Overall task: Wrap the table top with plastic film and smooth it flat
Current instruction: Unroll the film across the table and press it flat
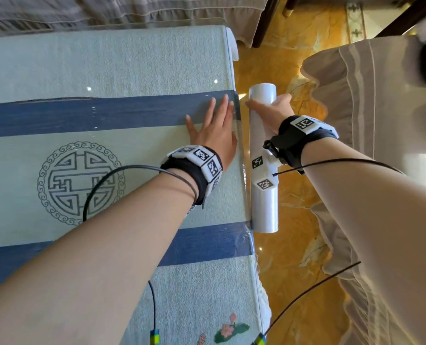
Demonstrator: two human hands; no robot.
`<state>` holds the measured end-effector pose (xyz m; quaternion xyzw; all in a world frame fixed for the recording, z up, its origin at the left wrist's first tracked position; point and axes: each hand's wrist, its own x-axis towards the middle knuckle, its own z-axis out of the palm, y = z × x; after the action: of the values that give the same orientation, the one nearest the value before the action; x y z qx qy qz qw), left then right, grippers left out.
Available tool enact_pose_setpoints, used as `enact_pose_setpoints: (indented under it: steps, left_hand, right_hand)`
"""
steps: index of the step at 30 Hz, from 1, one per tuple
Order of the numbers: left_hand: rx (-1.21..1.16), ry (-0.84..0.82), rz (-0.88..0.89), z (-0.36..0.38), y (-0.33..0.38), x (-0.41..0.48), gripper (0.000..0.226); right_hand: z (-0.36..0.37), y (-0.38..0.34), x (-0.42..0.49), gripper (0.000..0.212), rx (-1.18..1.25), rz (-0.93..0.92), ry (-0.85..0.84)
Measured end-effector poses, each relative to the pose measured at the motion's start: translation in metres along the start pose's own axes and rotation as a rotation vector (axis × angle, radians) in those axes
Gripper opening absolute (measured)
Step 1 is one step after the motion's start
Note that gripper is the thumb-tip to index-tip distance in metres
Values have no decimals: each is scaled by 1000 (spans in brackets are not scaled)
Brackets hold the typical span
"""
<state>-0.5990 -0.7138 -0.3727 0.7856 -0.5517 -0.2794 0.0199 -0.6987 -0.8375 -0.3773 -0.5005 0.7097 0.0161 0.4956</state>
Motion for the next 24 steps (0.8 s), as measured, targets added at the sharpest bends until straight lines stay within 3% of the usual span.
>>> enact_pose_setpoints:
  steps: [5,17,24]
  left_hand:
    - [26,15,21,-2,23,-6,62]
    - [132,148,-46,-20,6,-32,62]
    - [88,147,-98,-38,-24,-58,64]
  right_hand:
    - [-22,10,-5,70,65,-17,48]
    - [3,-28,-38,88,-92,-88,103]
    - [36,-63,-62,107,-274,7,23]
